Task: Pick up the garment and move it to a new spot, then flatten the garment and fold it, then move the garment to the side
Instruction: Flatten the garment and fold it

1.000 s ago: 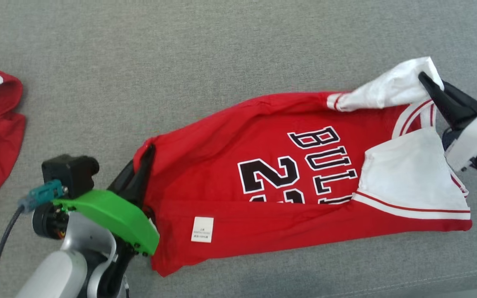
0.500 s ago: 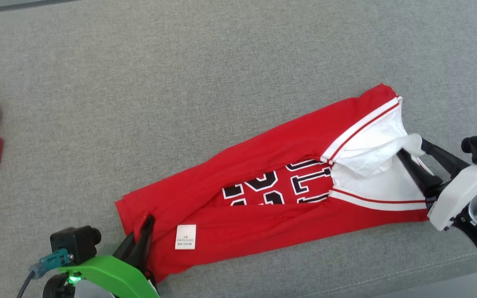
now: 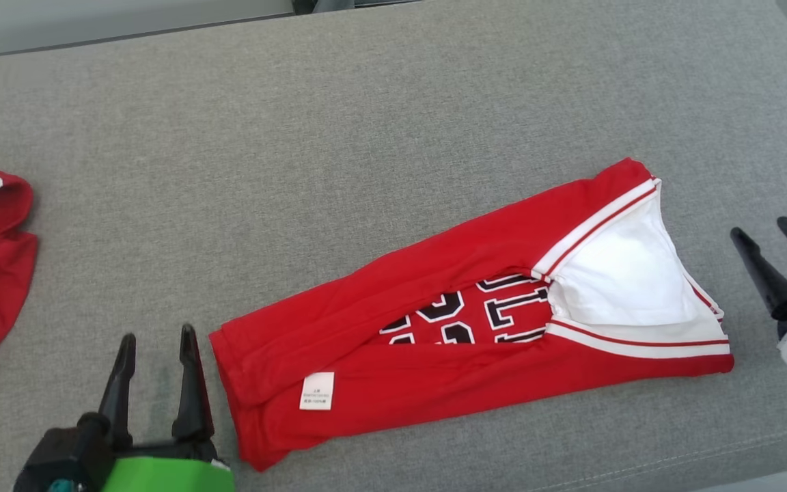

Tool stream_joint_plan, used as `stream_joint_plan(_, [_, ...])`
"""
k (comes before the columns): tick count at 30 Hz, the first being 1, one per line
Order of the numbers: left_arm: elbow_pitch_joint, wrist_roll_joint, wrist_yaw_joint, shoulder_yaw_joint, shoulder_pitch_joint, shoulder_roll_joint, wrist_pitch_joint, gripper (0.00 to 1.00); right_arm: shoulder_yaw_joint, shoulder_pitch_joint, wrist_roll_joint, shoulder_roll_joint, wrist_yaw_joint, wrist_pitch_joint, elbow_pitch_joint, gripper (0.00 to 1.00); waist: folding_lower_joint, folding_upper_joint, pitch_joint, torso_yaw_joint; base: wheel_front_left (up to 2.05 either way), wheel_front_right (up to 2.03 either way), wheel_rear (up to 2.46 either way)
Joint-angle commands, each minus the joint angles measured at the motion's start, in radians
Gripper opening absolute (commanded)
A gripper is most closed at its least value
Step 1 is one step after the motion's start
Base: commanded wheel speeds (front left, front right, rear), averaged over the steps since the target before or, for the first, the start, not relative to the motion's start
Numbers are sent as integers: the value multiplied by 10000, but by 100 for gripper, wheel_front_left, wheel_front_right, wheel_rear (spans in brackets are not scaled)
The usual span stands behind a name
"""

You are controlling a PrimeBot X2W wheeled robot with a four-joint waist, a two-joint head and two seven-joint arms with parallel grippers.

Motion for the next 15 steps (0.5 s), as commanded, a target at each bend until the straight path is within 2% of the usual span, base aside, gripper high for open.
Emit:
stream_joint_plan(1, [-61, 614, -289, 368, -550, -357, -82, 100, -252, 141, -154, 464, -3, 209, 84, 100, 1, 35, -30, 338, 0, 0, 0])
stream_joint_plan(5, [567, 2144, -968, 798, -1097, -1075, -68, 100, -540, -393, -780, 1541, -5, 922, 910, 100, 1, 35, 186, 723, 0, 0, 0])
stream_joint_plan(6, [567, 2144, -968, 798, -1097, -1075, -68, 100, -540, -393, -780, 1541, -5, 922, 910, 100, 1, 35, 186, 723, 0, 0, 0])
stream_joint_plan(8, [963, 2550, -1228, 892, -1324, -1306, -68, 100, -501, -576, -1134, 1933, -5, 1168, 1460, 100, 1, 35, 243, 867, 0, 0, 0])
stream_joint_plan(12, [1559, 3239, -1846, 1175, -1528, -2064, -72, 100, -410, -780, -1500, 2560, -5, 1629, 2614, 100, 1, 35, 297, 1197, 0, 0, 0])
stream_joint_plan(13, [1559, 3239, -1846, 1175, -1528, -2064, -72, 100, -410, -780, -1500, 2560, -5, 1629, 2614, 100, 1, 35, 297, 1197, 0, 0, 0])
stream_joint_plan(15, [1761, 3490, -2205, 1469, -1448, -2468, -72, 100, -54, -721, -1306, 2857, 3, 2045, 2986, 100, 1, 35, 260, 1285, 0, 0, 0])
